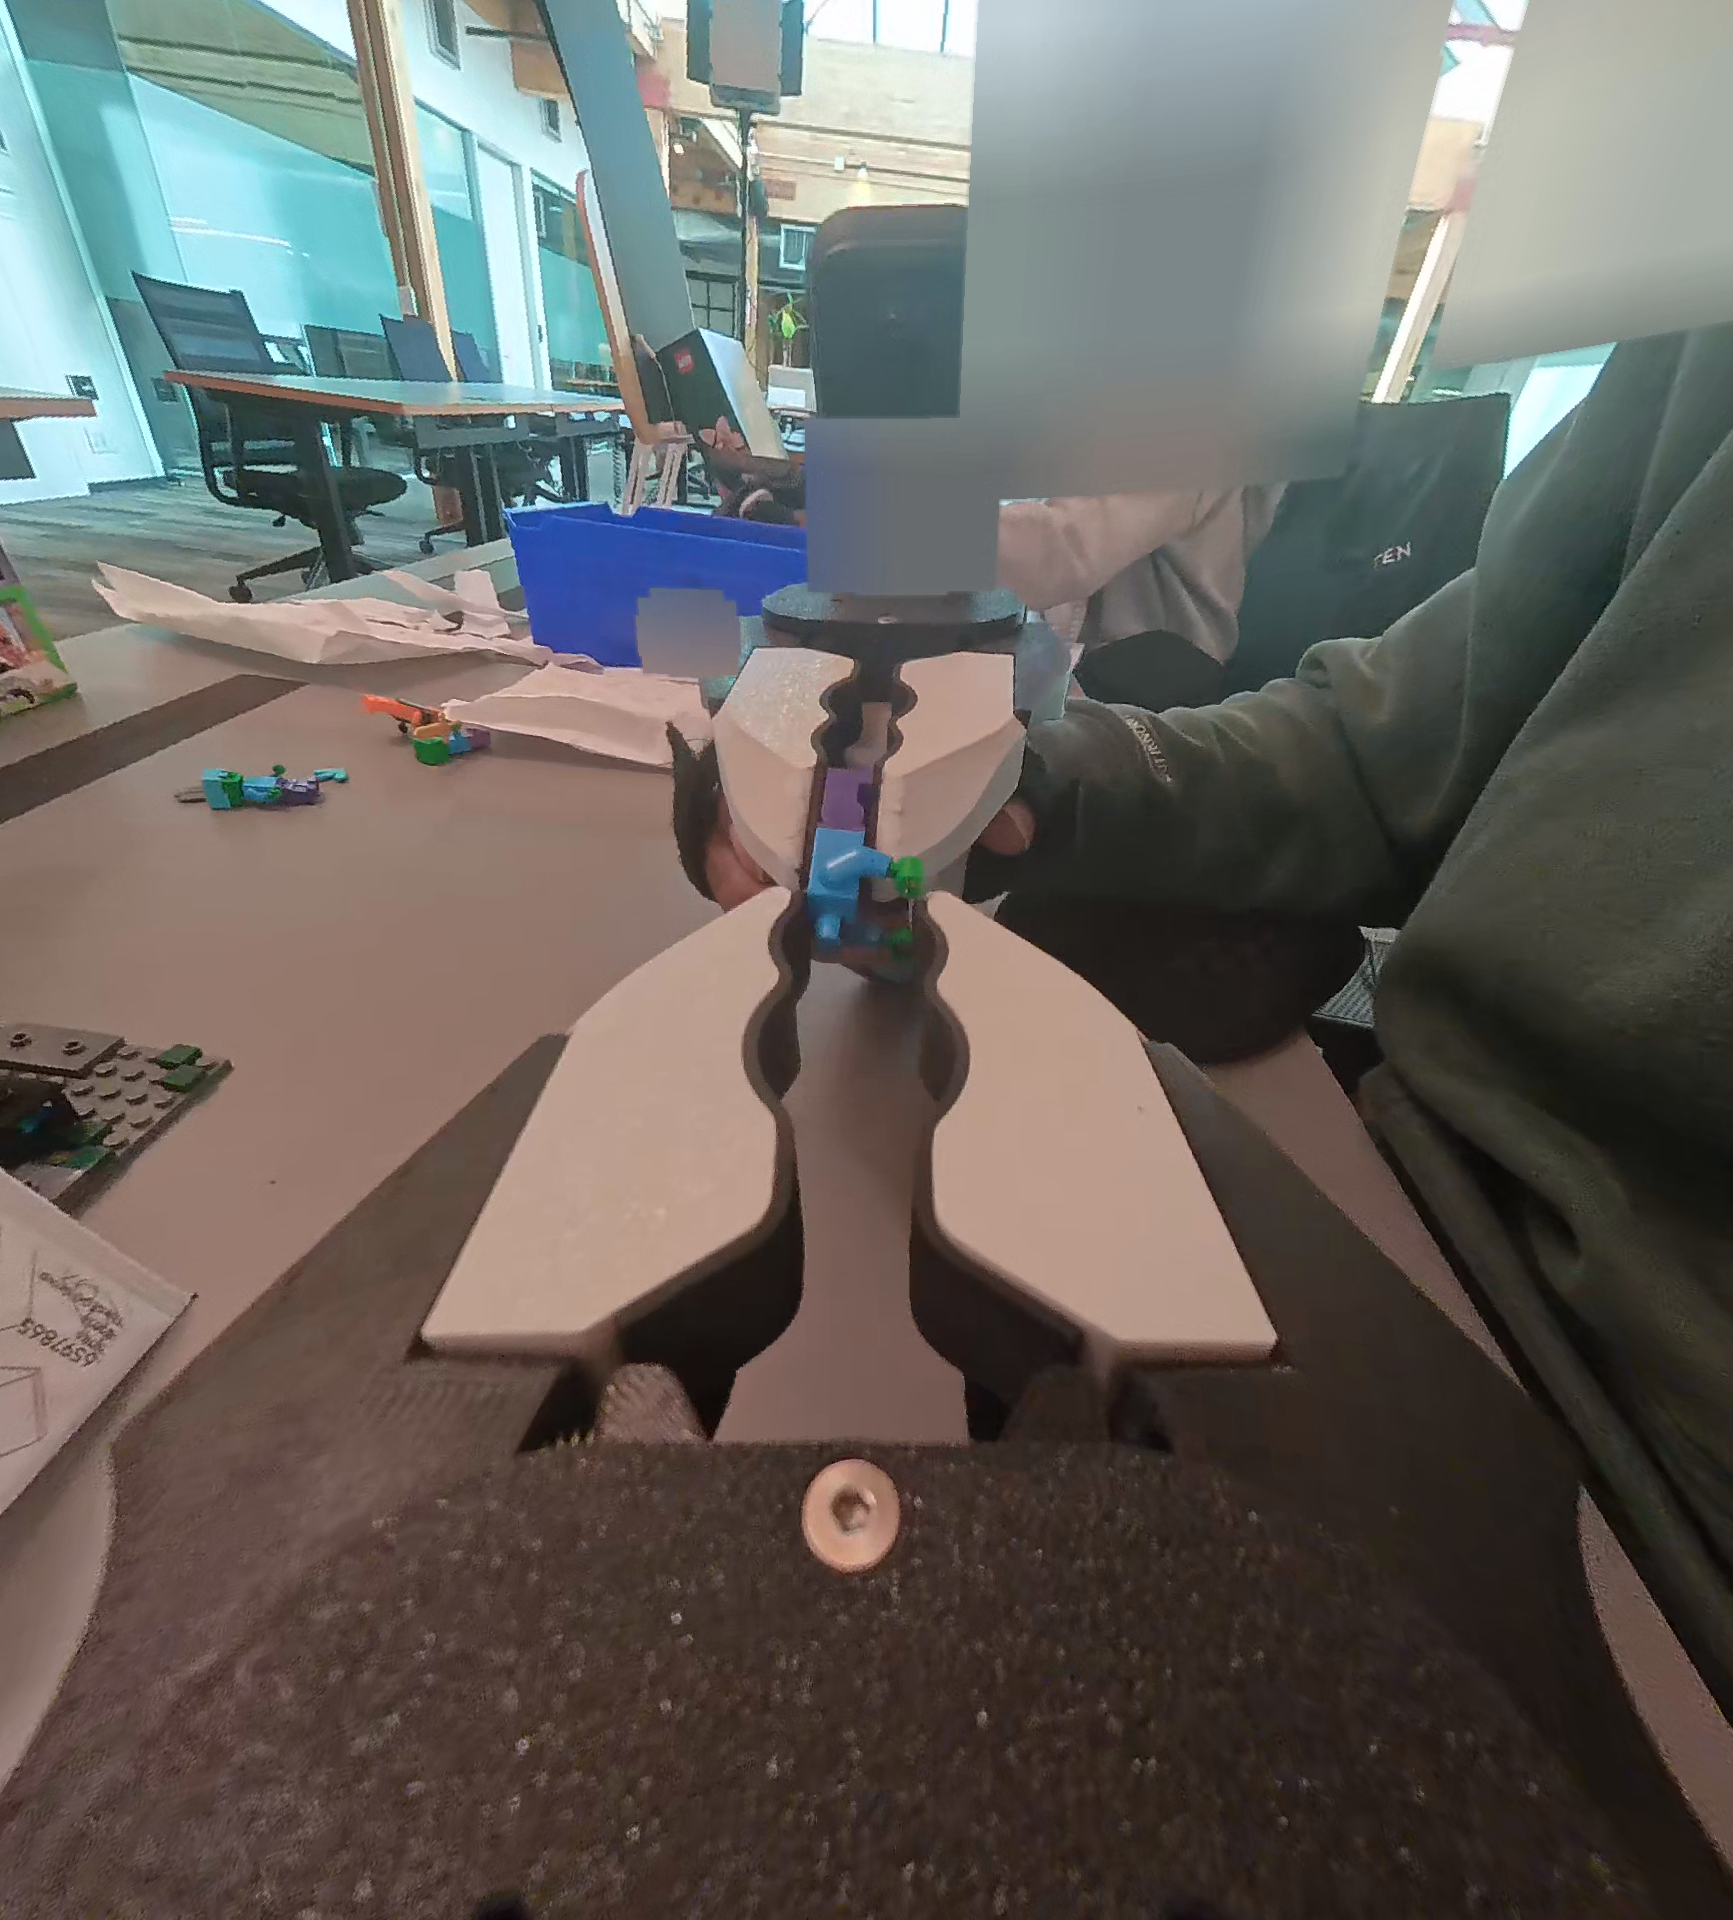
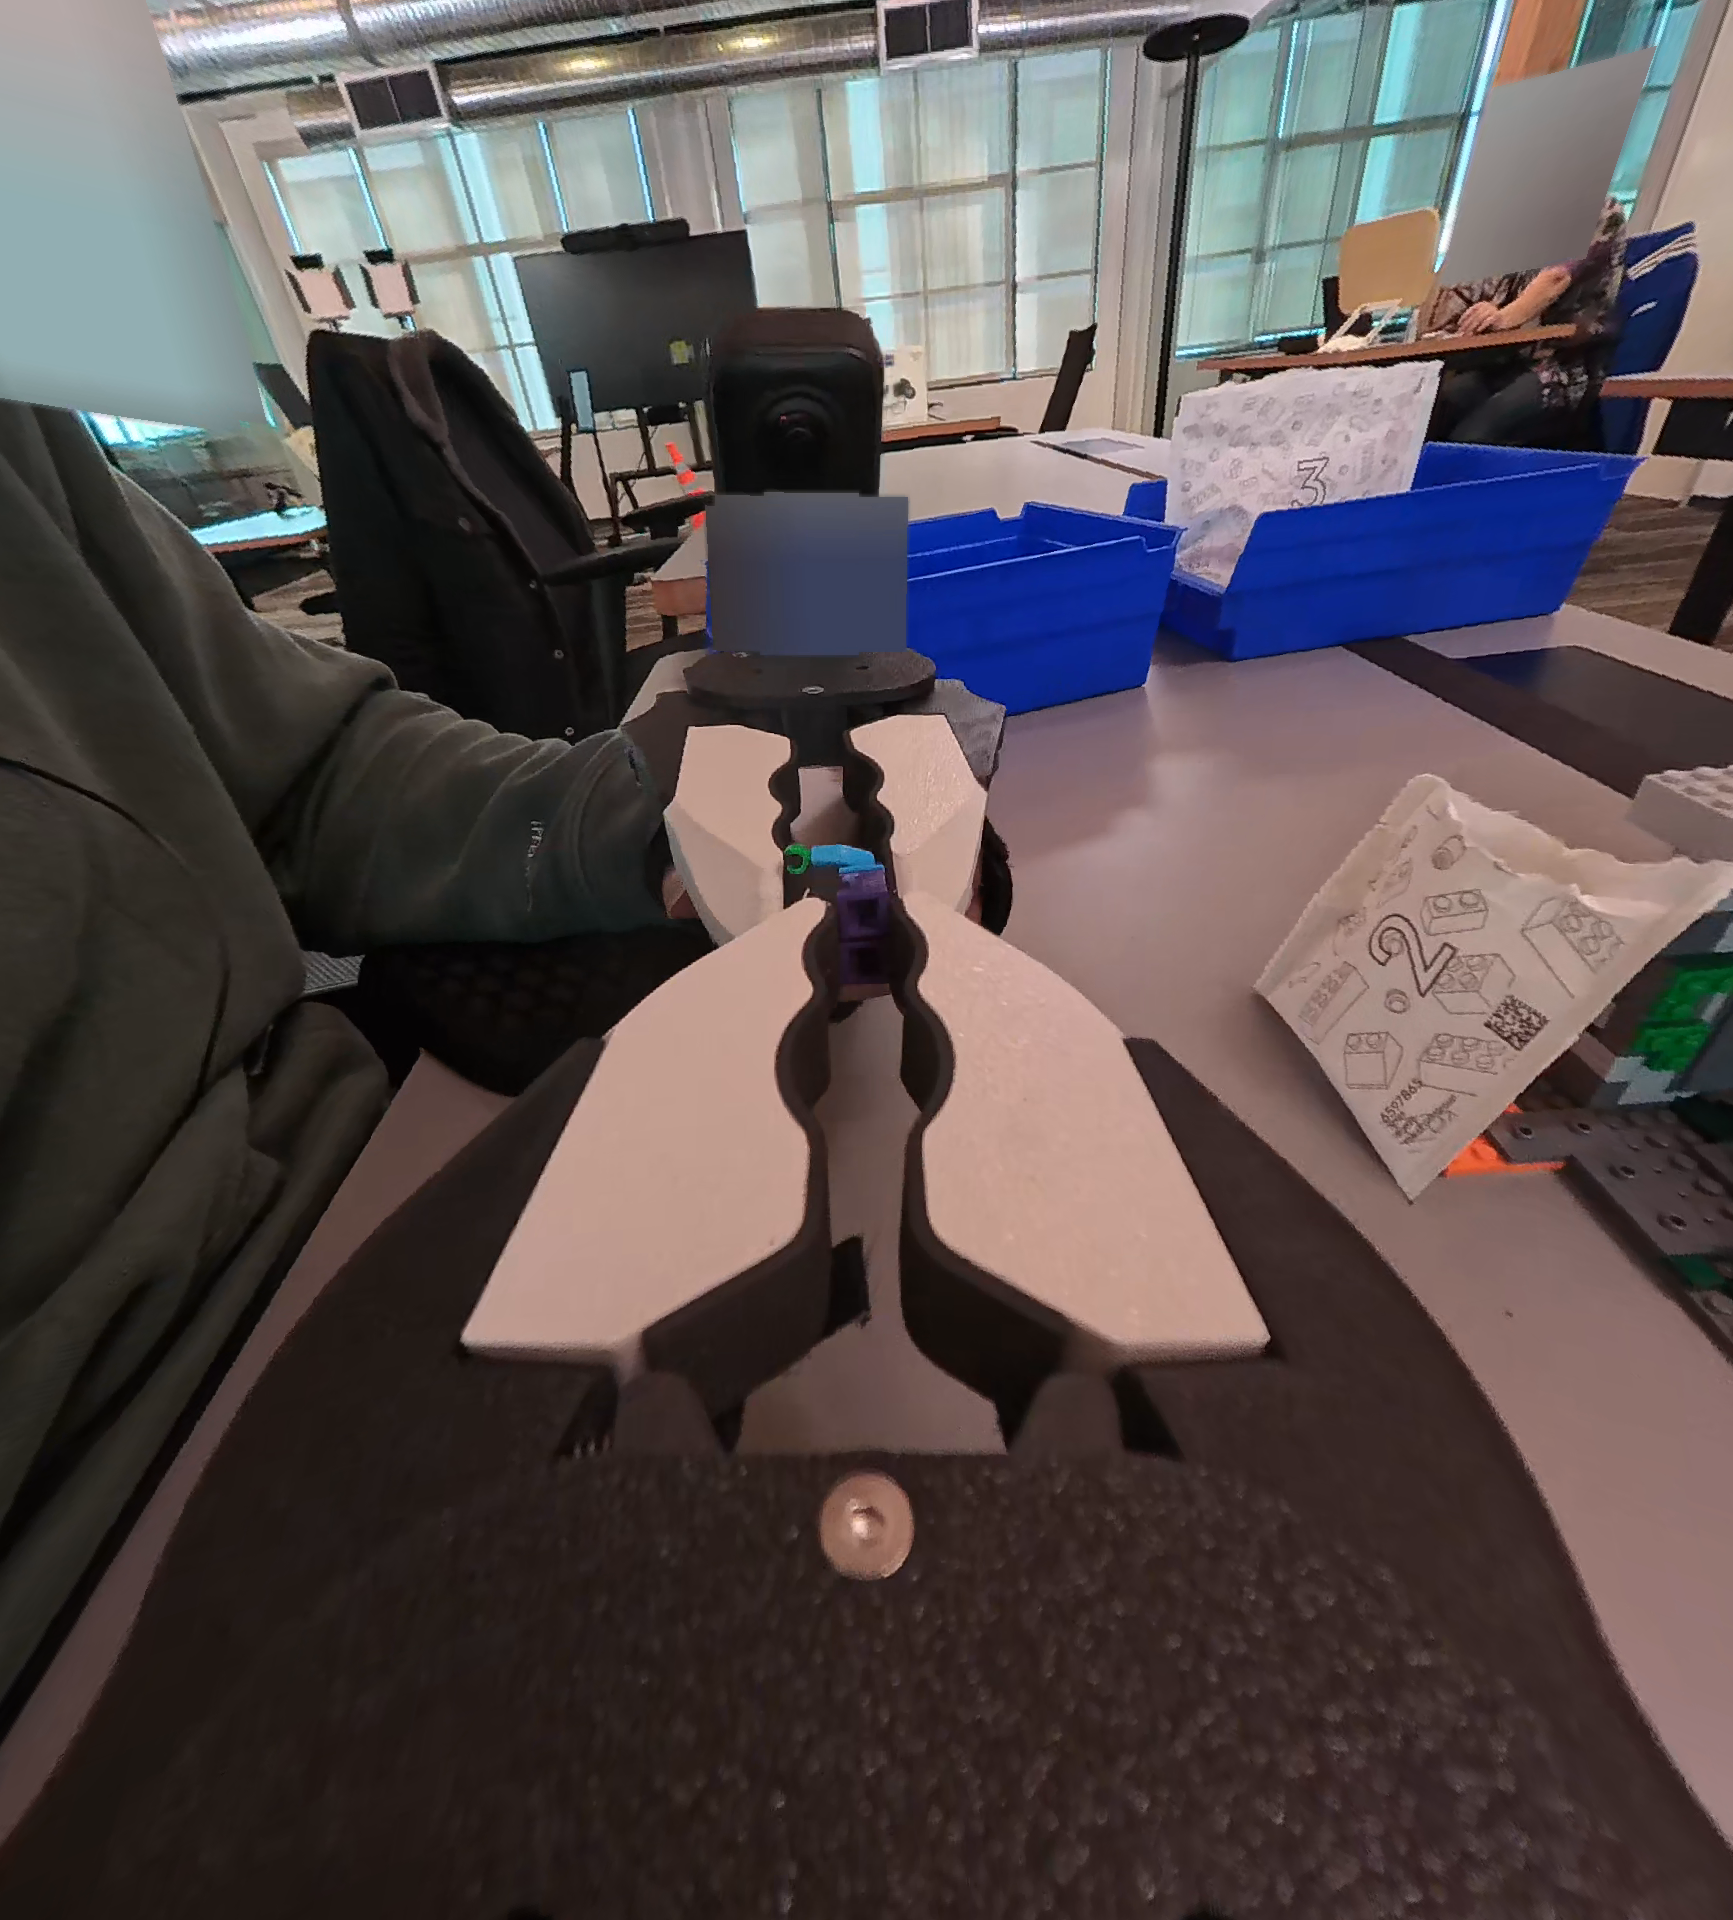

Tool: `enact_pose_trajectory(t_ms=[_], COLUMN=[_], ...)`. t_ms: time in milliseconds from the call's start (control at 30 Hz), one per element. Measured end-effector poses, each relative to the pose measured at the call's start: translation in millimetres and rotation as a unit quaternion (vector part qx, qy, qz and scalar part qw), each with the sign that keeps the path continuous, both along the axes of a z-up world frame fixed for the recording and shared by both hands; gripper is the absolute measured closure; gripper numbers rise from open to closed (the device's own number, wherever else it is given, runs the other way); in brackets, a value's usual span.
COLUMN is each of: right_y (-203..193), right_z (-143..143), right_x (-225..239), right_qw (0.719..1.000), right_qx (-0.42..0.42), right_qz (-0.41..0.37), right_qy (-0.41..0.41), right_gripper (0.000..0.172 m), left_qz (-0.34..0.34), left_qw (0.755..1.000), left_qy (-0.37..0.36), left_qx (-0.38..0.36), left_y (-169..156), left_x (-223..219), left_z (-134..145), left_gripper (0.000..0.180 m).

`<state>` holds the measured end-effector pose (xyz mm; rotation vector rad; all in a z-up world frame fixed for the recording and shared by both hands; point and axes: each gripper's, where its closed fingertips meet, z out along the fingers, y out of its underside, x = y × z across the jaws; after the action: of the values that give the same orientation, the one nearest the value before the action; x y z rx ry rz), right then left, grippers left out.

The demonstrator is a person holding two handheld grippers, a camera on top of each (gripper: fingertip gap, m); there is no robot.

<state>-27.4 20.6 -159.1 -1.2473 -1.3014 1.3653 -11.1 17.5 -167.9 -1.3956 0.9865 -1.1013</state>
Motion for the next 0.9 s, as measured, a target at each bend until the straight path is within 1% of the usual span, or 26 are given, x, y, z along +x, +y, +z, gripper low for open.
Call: enact_pose_trajectory(t_ms=[133,267,467,567,633,733,900], right_y=[1,0,-2,-3,-6,-7,-10], right_z=[-2,-3,-5,-5,-4,1,2], right_x=[5,4,4,5,6,8,10], right_qw=[1.0,1.0,1.0,0.999,0.999,0.998,0.996], right_qx=[0.005,0.009,0.008,-0.01,-0.025,-0.044,-0.062], right_qz=[0.002,0.003,0.01,0.021,0.036,0.048,0.065], right_qy=[-0.012,-0.014,-0.026,-0.024,-0.021,-0.008,-0.004], right_gripper=[0.163,0.164,0.164,0.164,0.164,0.164,0.164], left_qz=[-0.005,-0.008,-0.017,-0.013,-0.023,-0.04,-0.047], left_qw=[1.0,0.999,0.999,0.999,0.999,0.999,0.999], left_qy=[0.001,0.029,0.034,0.032,0.03,0.017,0.018], left_qx=[-0.01,-0.016,-0.023,-0.004,0.006,0.003,0.002], left_y=[0,-1,-4,-5,-9,-14,-16], left_x=[-4,-3,-1,0,0,-3,-4], left_z=[1,-7,-8,-7,-6,-2,-2], left_gripper=[0.163,0.163,0.163,0.162,0.162,0.159,0.164])
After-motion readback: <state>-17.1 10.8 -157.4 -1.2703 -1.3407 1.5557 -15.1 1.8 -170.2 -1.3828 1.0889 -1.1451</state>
